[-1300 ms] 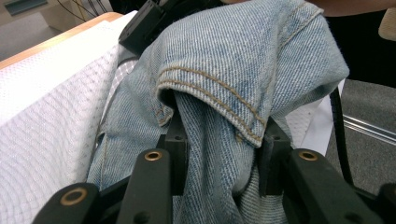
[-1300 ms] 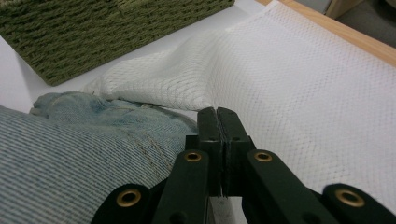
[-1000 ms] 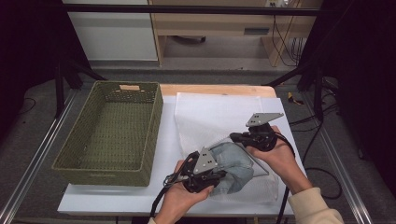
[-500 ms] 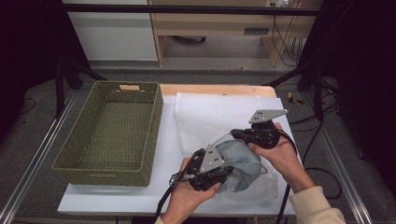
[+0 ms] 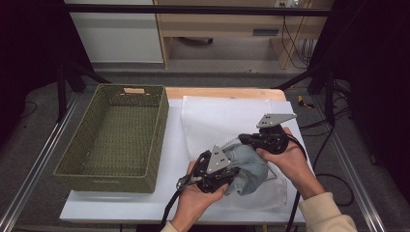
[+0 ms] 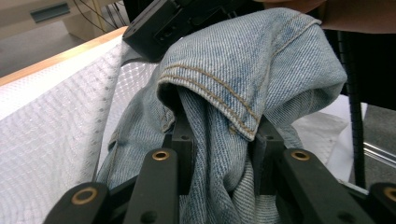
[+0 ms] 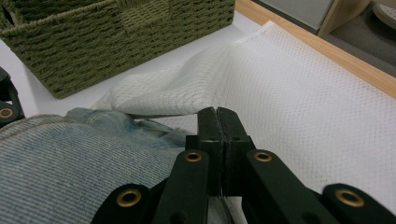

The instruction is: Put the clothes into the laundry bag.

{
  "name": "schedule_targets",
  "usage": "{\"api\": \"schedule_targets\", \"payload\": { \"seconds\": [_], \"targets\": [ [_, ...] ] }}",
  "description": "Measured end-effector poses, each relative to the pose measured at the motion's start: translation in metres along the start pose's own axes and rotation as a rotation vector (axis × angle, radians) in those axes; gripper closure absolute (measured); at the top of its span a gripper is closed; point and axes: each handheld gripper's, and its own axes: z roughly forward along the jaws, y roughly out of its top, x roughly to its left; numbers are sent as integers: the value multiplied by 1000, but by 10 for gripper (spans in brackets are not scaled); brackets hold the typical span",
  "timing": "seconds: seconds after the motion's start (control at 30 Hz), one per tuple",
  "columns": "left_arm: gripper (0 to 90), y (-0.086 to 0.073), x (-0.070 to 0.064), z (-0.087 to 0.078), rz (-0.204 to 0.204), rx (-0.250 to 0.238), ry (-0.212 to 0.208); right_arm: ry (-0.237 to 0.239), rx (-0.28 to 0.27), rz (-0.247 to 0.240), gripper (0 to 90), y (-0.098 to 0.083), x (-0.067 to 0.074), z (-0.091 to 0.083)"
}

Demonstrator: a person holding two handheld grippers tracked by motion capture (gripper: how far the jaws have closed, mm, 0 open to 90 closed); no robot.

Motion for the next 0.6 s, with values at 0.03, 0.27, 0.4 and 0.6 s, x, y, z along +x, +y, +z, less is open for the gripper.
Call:
{"api": "schedule_targets", "payload": {
  "seconds": [0.03, 0.27, 0.4, 0.6],
  "targets": [
    [687, 0, 0, 1, 2, 2, 3, -1, 0, -1, 897, 0, 0, 0],
    [689, -4, -1, 6, -2, 27, 35, -4, -11, -4, 898, 0, 1, -6],
    [689, -4, 0, 10, -6, 26, 48, -2, -10, -9, 898, 2, 2, -10],
    [688, -7, 3, 15, -5, 32, 87, -3, 1, -16, 897, 6, 5, -15]
  ]
}}
